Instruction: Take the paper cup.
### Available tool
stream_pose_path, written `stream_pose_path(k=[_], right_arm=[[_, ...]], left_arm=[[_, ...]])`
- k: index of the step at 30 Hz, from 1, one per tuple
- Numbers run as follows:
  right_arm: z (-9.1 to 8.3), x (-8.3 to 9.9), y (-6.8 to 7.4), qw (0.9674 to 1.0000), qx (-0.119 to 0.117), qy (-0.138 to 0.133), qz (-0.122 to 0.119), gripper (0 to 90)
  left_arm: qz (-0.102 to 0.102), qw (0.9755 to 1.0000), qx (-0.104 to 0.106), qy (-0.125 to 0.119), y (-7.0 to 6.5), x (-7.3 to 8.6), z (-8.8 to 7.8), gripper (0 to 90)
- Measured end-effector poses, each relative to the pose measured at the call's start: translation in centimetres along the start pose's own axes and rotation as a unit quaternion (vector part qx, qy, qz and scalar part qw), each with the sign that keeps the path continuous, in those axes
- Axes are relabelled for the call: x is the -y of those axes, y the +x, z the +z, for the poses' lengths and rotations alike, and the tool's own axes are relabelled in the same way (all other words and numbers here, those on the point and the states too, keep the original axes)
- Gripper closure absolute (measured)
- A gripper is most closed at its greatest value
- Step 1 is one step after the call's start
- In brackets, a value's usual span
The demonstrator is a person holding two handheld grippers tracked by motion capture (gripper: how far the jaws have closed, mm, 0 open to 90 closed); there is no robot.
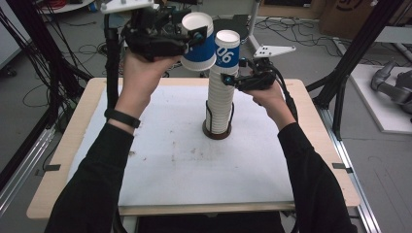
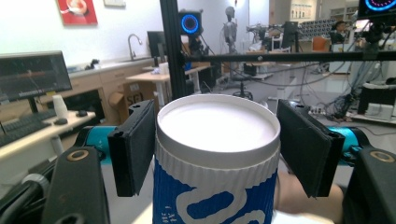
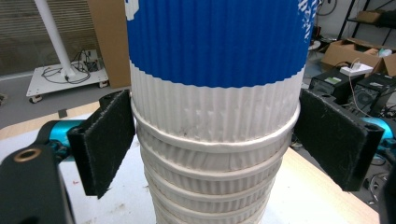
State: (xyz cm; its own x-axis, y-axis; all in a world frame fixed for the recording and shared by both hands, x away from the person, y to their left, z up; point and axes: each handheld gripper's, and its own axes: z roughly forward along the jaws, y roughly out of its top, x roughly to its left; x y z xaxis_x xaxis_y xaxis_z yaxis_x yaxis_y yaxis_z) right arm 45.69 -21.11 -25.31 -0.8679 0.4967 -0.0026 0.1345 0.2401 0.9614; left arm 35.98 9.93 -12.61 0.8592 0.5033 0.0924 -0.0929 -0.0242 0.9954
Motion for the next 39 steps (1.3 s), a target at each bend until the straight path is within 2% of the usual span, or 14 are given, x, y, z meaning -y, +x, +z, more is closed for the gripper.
stream_pose_path(k=[2, 8, 13, 20, 29, 31, 39], right_arm=[[0.0, 0.0, 0.0, 1.0, 0.001, -0.001, 0.001, 13.6], [0.1, 0.0, 0.0, 1.0, 0.002, 0.0, 0.004, 13.7], [0.0, 0.0, 0.0, 1.0, 0.002, 0.001, 0.001, 13.7], [0.0, 0.0, 0.0, 1.0, 0.002, 0.002, 0.0, 13.7], [0.1, 0.1, -0.1, 1.0, 0.003, 0.001, -0.001, 13.7], [0.1, 0.1, -0.1, 1.0, 0.003, 0.0, -0.002, 13.7], [0.2, 0.1, -0.1, 1.0, 0.002, 0.0, -0.004, 13.7]], left_arm=[[0.002, 1.0, -0.002, 0.003, -0.4, 0.8, -0.5, 30.6], [-0.001, 0.9999, 0.009, 0.01, -1.7, 3.4, -1.4, 30.6], [-0.015, 0.9996, 0.019, 0.013, -3.1, 6.2, -2.1, 30.6], [-0.047, 0.998, 0.036, 0.02, -4.4, 10.7, -2.9, 30.6], [-0.074, 0.9954, 0.046, 0.039, -5.3, 15.5, -3.7, 30.6], [-0.086, 0.9943, 0.051, 0.038, -5.5, 16.5, -3.9, 30.6], [-0.099, 0.992, 0.062, 0.048, -6.1, 19.0, -4.4, 30.6]])
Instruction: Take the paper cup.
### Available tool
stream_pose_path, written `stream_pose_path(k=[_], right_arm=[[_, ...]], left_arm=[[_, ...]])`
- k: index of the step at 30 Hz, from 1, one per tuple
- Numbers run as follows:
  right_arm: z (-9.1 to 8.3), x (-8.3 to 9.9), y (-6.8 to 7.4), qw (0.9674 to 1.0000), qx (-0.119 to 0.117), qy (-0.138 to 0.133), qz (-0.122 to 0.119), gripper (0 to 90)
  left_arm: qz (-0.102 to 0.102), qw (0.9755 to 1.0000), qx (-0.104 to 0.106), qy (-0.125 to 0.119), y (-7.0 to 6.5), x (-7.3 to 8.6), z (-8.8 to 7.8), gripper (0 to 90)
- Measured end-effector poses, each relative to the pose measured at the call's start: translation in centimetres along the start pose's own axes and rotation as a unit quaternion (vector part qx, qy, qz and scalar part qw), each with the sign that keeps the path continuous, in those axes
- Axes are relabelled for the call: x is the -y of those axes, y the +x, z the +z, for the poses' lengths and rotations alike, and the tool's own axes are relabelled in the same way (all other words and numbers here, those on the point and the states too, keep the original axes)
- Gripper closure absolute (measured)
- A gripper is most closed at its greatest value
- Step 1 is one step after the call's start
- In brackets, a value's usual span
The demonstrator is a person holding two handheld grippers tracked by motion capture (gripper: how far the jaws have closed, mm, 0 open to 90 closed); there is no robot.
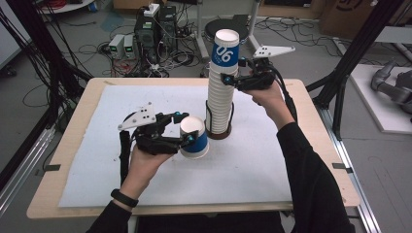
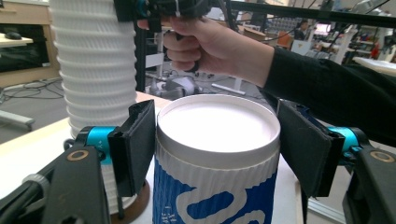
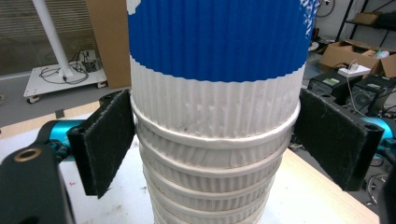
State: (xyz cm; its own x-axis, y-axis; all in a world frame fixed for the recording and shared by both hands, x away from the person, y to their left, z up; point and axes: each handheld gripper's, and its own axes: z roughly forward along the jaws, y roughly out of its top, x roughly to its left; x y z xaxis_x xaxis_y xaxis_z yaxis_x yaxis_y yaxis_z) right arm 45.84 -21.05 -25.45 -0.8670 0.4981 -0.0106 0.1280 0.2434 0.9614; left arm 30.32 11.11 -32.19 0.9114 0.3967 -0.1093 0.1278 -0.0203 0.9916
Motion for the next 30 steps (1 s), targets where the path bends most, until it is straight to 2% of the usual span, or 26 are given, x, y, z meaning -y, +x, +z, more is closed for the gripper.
stream_pose_path(k=[7, 19, 22, 26, 30], right_arm=[[-0.1, 0.0, 0.1, 1.0, -0.001, 0.001, -0.001, 13.5], [-0.8, -0.4, 0.5, 0.9999, 0.008, 0.0, -0.007, 13.5], [-1.3, -0.4, 0.6, 0.9999, 0.01, 0.007, -0.008, 13.5], [-2.4, -0.3, 0.8, 0.9997, 0.02, -0.004, -0.011, 13.5], [-4.0, 0.6, 1.0, 0.9997, 0.02, -0.002, -0.016, 13.5]], left_arm=[[-0.006, 0.9999, 0.003, 0.01, 0.0, 1.2, 0.1, 30.6], [-0.013, 0.9999, 0.003, 0.01, 0.4, 1.6, -0.1, 30.6], [-0.014, 0.9999, 0.003, 0.008, 0.5, 1.6, -0.3, 30.5], [-0.014, 0.9999, 0.002, 0.008, 0.7, 1.7, -0.4, 30.5], [-0.009, 0.9999, 0.002, 0.011, 0.8, 1.7, -0.4, 30.5]])
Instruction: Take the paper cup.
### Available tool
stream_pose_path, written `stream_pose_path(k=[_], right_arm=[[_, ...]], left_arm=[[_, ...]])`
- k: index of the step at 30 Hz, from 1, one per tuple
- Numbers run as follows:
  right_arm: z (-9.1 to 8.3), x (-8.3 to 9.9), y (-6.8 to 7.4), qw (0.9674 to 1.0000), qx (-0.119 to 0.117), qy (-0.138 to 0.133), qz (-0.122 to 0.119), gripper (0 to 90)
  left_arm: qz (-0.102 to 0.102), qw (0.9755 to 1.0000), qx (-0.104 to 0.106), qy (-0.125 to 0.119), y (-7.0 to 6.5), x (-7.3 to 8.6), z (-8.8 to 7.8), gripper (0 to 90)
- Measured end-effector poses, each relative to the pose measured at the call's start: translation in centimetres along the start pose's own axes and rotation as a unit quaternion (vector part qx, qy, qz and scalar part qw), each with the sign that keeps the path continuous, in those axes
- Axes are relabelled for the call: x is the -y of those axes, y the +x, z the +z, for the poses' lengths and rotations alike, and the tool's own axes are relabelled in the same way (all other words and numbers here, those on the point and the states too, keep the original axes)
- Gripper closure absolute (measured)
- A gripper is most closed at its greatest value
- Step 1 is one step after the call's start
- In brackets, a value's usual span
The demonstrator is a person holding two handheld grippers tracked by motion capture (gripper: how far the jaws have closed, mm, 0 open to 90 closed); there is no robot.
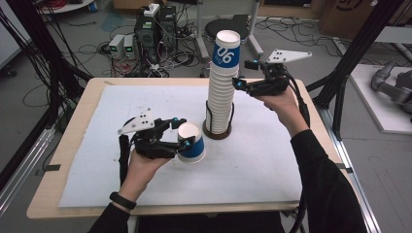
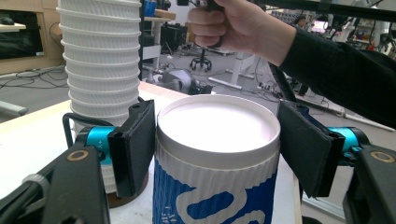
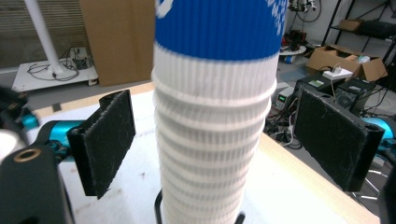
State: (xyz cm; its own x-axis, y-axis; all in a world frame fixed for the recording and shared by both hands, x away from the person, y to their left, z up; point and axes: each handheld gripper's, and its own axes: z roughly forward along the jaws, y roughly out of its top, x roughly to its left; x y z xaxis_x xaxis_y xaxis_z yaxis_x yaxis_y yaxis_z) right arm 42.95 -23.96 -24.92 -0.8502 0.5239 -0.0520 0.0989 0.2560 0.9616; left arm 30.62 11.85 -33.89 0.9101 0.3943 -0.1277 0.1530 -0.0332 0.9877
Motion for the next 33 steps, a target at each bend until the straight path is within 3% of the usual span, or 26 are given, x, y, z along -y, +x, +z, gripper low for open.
stream_pose_path(k=[6, 9, 16, 27, 33], right_arm=[[-2.4, 1.8, 0.9, 0.9998, -0.011, -0.017, 0.002, 13.5], [-3.4, 3.0, 1.6, 0.9998, -0.015, -0.014, -0.004, 13.5], [-5.1, 6.2, 3.1, 0.9995, -0.028, -0.011, 0.011, 13.6], [-6.5, 11.7, 5.0, 0.9985, -0.016, -0.017, 0.049, 13.6], [-6.6, 13.4, 5.3, 0.9981, -0.011, -0.001, 0.06, 13.5]], left_arm=[[0.008, 1.0, 0.001, 0.005, 0.2, 0.2, 0.2, 30.5], [0.012, 0.9999, 0.006, 0.007, 0.3, 0.3, 0.4, 30.5], [0.02, 0.9997, 0.006, 0.011, 0.8, 0.7, 0.4, 30.5], [0.011, 0.9999, -0.005, 0.006, 1.6, 1.5, 0.1, 30.4], [0.01, 0.9999, 0.004, 0.005, 1.6, 1.3, 0.8, 30.4]])
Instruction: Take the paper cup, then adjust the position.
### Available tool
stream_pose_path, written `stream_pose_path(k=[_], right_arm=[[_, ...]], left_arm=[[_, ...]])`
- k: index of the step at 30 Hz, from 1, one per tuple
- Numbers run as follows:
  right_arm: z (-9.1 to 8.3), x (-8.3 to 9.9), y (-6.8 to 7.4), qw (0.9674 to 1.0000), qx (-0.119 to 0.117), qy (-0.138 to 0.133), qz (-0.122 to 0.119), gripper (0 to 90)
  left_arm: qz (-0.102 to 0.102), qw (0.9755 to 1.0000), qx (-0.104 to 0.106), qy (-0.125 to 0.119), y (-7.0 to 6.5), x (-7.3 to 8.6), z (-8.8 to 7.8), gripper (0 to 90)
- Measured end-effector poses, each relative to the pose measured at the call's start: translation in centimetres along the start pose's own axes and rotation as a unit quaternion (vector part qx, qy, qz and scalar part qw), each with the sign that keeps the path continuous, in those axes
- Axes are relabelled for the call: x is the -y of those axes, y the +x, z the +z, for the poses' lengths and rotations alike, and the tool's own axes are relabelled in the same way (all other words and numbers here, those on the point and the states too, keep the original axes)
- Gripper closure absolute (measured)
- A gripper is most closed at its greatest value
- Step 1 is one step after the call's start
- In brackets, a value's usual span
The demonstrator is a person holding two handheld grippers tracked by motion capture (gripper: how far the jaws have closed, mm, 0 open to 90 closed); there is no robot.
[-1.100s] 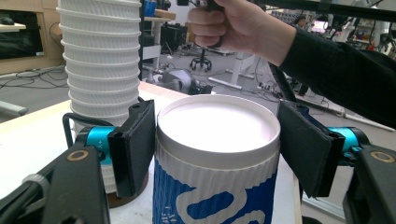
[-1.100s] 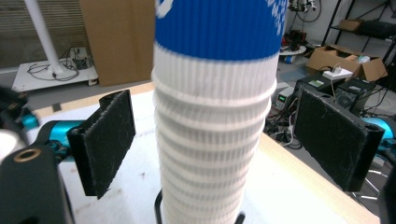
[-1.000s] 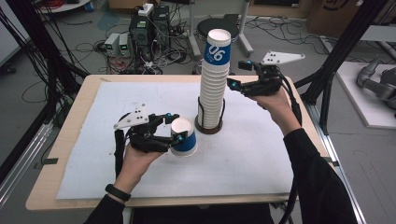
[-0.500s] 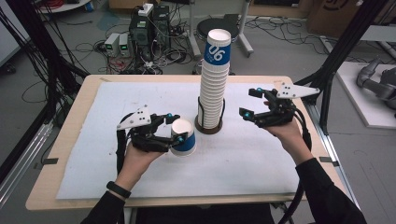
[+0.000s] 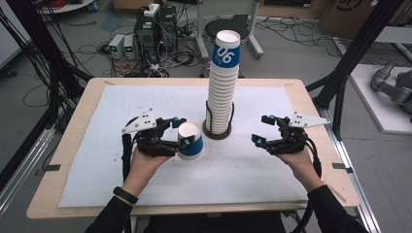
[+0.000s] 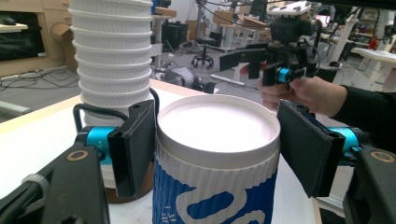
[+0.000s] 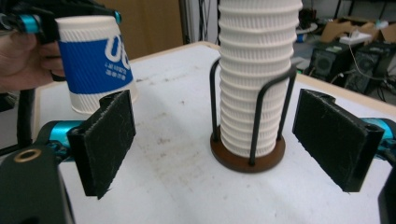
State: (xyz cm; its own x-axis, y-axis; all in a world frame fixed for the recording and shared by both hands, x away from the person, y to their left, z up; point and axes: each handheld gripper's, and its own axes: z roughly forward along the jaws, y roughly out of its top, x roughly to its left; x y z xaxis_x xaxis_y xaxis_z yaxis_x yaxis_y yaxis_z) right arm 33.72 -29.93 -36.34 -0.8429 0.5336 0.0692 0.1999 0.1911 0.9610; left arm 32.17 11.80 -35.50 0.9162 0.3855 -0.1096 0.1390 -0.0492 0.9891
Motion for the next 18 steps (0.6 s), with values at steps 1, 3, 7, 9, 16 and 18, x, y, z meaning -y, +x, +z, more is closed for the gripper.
stream_pose_path(k=[1, 3, 7, 9, 16, 18], right_arm=[[0.0, 0.1, -0.1, 1.0, 0.001, 0.004, 0.002, 13.5], [-0.1, 0.4, -0.1, 0.9999, -0.006, 0.005, 0.008, 13.5], [-0.5, 0.8, 0.2, 0.9998, -0.019, 0.003, -0.001, 13.6], [-0.6, 0.9, 0.4, 0.9996, -0.026, 0.002, -0.003, 13.6], [-0.2, 1.1, 0.7, 0.9982, -0.058, 0.013, -0.01, 13.6], [0.1, 1.1, 1.1, 0.9974, -0.069, 0.016, -0.013, 13.6]], left_arm=[[0.001, 1.0, 0.0, 0.001, -0.1, 0.0, 0.2, 30.4], [0.0, 1.0, 0.003, -0.001, -0.2, -0.1, 0.4, 30.4], [-0.001, 0.9999, 0.012, -0.004, -0.3, -0.3, 0.7, 30.4], [0.0, 0.9999, 0.015, -0.006, -0.3, -0.4, 0.7, 30.4], [-0.004, 0.9997, 0.022, -0.009, -0.5, -0.5, 1.2, 30.5], [-0.006, 0.9996, 0.025, -0.01, -0.7, -0.5, 1.4, 30.5]])
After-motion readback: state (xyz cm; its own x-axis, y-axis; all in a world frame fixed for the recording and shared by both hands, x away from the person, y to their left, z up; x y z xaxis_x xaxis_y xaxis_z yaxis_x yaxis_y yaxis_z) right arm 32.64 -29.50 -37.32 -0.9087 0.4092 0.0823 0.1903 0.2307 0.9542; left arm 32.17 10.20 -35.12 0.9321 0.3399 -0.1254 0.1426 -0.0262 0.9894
